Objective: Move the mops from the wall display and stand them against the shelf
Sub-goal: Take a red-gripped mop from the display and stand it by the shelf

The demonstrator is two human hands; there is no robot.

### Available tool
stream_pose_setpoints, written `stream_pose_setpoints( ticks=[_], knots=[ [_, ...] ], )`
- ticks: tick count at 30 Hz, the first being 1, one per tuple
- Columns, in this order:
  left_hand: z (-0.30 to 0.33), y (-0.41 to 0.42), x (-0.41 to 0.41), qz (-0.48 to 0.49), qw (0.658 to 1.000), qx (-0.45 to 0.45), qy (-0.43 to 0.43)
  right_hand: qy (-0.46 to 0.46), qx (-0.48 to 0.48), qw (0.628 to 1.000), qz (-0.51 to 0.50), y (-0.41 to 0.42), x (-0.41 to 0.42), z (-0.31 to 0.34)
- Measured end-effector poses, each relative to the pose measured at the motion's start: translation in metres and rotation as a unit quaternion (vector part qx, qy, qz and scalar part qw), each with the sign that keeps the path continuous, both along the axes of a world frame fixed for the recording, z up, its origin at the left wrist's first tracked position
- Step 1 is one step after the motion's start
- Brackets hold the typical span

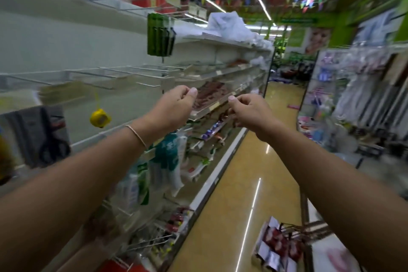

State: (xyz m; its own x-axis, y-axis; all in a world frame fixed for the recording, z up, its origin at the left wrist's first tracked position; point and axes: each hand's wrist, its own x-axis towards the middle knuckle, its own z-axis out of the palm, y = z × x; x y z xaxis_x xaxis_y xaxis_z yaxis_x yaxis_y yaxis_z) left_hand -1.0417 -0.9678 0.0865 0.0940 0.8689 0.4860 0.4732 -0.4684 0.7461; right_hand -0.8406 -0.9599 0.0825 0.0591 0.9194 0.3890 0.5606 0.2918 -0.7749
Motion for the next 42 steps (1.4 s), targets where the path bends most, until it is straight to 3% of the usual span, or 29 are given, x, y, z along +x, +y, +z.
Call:
stream_pose_setpoints(
  ticks=[13,25,35,42],
  knots=[
    [-0.051,0.185,0.116,-0.113,0.993,-0.031,0.022,0.016,-0.047,0.985,-0.166,0.119,0.123,-0.039],
    [-0.065,0.361,0.186,-0.197,0.977,-0.074,0.027,0.046,-0.039,0.962,-0.266,0.252,0.187,-0.054],
    [-0.082,0.453,0.271,-0.238,0.967,-0.076,0.05,0.034,-0.029,0.955,-0.294,0.359,0.253,-0.082],
    [-0.078,0.546,0.345,-0.206,0.971,-0.015,0.119,0.054,-0.03,0.956,-0.287,0.467,0.339,-0.095]
  ],
)
